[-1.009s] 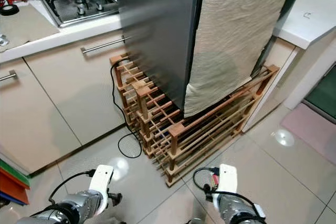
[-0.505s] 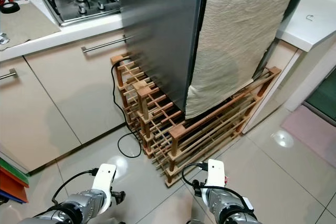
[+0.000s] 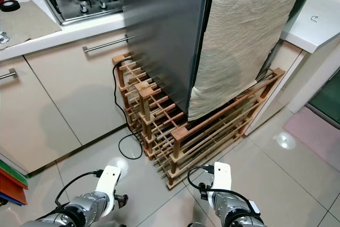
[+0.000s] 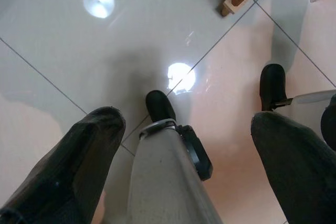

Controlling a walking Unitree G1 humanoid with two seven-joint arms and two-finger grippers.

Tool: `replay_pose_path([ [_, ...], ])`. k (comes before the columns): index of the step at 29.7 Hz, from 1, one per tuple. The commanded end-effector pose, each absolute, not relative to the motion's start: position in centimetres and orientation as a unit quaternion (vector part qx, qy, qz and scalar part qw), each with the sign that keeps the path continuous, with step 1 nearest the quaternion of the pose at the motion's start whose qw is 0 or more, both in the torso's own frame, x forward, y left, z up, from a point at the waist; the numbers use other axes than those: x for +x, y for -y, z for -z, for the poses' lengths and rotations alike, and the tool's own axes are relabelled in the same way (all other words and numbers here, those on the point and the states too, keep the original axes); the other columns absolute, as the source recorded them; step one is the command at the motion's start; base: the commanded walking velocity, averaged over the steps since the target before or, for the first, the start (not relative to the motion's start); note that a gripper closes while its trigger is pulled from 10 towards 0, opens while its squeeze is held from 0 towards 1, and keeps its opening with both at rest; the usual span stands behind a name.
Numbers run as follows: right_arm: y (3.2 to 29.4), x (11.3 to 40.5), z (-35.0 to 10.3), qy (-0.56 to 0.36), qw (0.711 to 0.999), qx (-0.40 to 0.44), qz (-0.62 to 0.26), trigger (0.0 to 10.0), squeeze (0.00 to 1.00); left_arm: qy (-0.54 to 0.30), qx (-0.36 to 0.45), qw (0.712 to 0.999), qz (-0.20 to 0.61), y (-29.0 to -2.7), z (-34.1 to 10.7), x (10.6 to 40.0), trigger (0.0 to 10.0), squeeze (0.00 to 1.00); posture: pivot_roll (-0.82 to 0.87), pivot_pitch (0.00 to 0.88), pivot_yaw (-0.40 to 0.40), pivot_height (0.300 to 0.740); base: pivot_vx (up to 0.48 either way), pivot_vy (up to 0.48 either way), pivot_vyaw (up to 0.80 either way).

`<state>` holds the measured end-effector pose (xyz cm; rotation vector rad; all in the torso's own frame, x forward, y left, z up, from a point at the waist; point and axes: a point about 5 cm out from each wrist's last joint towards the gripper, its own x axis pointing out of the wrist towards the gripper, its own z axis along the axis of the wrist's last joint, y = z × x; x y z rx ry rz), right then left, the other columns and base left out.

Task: Restocking fridge

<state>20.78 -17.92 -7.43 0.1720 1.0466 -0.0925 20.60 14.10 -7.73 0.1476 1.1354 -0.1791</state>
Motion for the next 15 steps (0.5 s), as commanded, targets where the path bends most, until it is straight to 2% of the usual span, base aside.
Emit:
replay_pose_path([
  [1, 18.29, 20.79, 7.38, -0.503, 0.86, 0.075, 0.044, 10.0, 0.0, -0.533, 0.081, 0.837, 0.09, -14.03, 7.81, 20.46, 10.0, 0.0, 0.04, 0.012, -0.026, 0.74, 0.0, 0.0, 0.0],
  [15, 18.1, 20.71, 7.44, -0.507, 0.858, 0.074, 0.037, 10.0, 0.0, -0.528, 0.099, 0.837, 0.103, -14.18, 7.8, 20.47, 10.0, 0.0, 0.05, 0.021, -0.024, 0.74, 0.0, 0.0, 0.0],
])
